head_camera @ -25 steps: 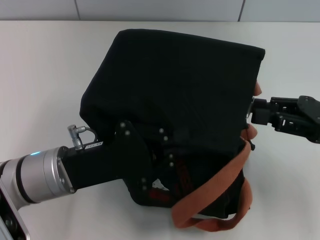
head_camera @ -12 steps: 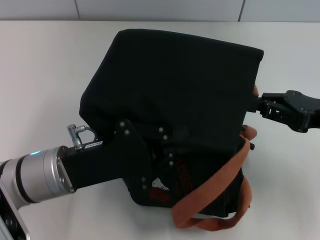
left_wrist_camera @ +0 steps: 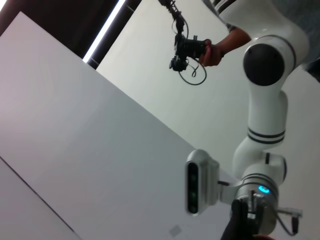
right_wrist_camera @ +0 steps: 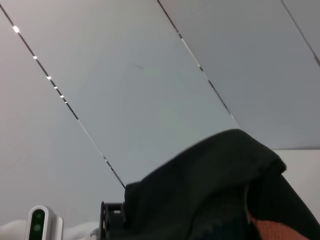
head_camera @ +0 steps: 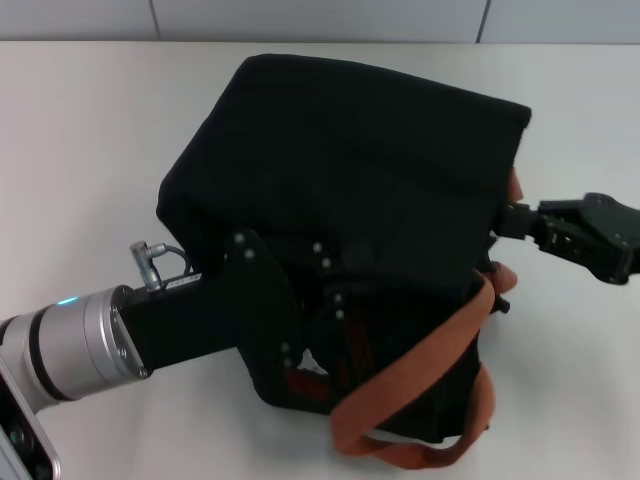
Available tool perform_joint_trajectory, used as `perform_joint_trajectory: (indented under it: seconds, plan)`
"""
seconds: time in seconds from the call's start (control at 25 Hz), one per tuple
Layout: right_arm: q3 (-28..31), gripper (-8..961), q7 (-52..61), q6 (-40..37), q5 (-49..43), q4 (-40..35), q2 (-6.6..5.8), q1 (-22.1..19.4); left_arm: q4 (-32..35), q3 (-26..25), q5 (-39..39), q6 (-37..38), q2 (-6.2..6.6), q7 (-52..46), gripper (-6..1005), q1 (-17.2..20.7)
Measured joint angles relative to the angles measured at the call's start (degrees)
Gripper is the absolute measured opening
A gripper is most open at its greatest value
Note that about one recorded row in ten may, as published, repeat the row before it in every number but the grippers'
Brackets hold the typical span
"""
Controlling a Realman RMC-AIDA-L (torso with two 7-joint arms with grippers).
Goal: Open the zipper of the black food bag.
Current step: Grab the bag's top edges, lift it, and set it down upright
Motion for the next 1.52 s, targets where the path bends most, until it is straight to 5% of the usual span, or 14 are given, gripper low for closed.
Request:
perform_joint_trajectory:
  seconds: [1.08,1.24,1.52]
  plan:
    - [1.6,-2,-2.5,0.8,-7.8,0.3,0.28,-2.0,0.0,1.3,-4.5,-0.9,-0.09,-2.2,93,-0.3]
    - [2.1,44,-3.1,-0.8,-7.2,-0.2,-0.01,-1.9,0.0,1.4,-4.5,-0.9,-0.09,-2.2,93,-0.3]
    - [2.1,124,-10.7,-2.1,-5.5,-1.8,1.35,-1.9,-0.1,1.4,-4.5,-0.8,-0.09,-2.2,93,-0.3]
